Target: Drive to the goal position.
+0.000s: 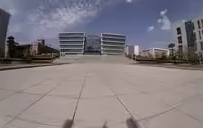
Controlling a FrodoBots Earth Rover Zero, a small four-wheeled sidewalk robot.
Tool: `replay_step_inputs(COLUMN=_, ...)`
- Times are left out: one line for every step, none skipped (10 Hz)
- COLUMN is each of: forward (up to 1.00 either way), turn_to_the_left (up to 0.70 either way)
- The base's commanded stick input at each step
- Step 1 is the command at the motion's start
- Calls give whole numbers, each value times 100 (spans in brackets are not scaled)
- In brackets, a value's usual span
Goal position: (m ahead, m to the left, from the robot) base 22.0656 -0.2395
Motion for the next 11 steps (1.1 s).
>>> replay_step_inputs(forward=70, turn_to_the_left=0)
replay_step_inputs(forward=70, turn_to_the_left=0)
replay_step_inputs(forward=70, turn_to_the_left=0)
replay_step_inputs(forward=70, turn_to_the_left=0)
replay_step_inputs(forward=70, turn_to_the_left=0)
replay_step_inputs(forward=70, turn_to_the_left=0)
replay_step_inputs(forward=70, turn_to_the_left=0)
replay_step_inputs(forward=70, turn_to_the_left=0)
replay_step_inputs(forward=70, turn_to_the_left=0)
replay_step_inputs(forward=70, turn_to_the_left=0)
replay_step_inputs(forward=70, turn_to_the_left=0)
